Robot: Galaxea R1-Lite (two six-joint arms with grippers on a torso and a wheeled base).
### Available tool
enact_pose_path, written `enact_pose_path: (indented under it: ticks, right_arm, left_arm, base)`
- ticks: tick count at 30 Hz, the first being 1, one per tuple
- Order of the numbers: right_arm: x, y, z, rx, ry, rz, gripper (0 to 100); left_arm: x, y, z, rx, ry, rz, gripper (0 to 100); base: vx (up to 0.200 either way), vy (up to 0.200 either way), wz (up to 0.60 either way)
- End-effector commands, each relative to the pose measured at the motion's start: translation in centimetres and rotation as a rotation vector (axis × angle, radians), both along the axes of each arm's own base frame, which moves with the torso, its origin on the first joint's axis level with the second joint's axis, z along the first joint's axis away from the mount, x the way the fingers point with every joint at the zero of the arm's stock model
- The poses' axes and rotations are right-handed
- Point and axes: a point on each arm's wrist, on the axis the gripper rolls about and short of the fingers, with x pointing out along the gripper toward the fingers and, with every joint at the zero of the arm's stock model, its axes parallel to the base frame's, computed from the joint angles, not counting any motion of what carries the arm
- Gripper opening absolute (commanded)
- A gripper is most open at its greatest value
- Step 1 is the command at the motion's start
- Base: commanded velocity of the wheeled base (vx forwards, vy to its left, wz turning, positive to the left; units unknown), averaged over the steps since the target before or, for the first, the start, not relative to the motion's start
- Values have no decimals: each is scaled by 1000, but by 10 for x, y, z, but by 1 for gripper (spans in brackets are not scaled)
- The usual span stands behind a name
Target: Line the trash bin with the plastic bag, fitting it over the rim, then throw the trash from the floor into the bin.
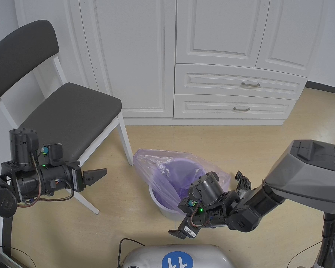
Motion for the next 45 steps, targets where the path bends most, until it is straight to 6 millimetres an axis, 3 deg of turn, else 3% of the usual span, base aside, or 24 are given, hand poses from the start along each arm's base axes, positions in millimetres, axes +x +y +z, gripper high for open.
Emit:
enact_pose_path:
  ticks: [1,4,8,12,15,16,17,20,24,30,37,39,42,43,45]
  right_arm:
    - [-29,-2,30,53,-47,39,100]
    - [-33,-6,33,67,-59,39,100]
    - [-31,-16,43,177,-113,-88,100]
    - [-6,-23,43,291,-138,-368,100]
    - [17,-29,28,306,-132,-520,100]
    - [17,-29,28,306,-132,-520,100]
    - [28,-35,15,272,-125,-567,100]
    - [38,-41,1,228,-130,-597,100]
    - [60,-56,-23,92,-187,-628,100]
    - [75,-72,-42,23,-191,-671,100]
    - [81,-78,-54,10,-167,-679,100]
    - [80,-79,-53,16,-159,-671,100]
    - [77,-80,-53,24,-137,-652,100]
    - [73,-82,-55,38,-105,-621,100]
    - [71,-84,-56,51,-81,-602,100]
  left_arm:
    - [37,-19,-11,8,42,-38,100]
    - [47,-26,-10,8,42,-54,100]
    - [65,-55,-14,19,70,-122,100]
    - [89,-85,-17,55,105,-139,100]
    - [118,-106,-24,114,145,-99,100]
    - [118,-106,-24,114,145,-99,100]
    - [135,-120,-33,162,198,-83,100]
    - [148,-132,-43,241,251,-65,100]
    - [171,-145,-70,389,312,-84,100]
    - [183,-146,-104,440,347,-110,100]
    - [202,-141,-104,419,337,-107,100]
    - [217,-127,-109,460,329,-107,100]
    - [221,-114,-113,516,335,-136,100]
    - [227,-97,-120,582,336,-172,100]
    - [231,-89,-131,623,331,-202,100]
  base:
    - [0,0,0]
    - [0,0,0]
    - [0,0,0]
    - [0,0,0]
    - [0,0,0]
    - [0,0,0]
    - [0,0,0]
    - [0,0,0]
    - [0,0,0]
    - [0,0,0]
    - [0,0,0]
    - [0,0,0]
    - [0,0,0]
    - [0,0,0]
    - [0,0,0]
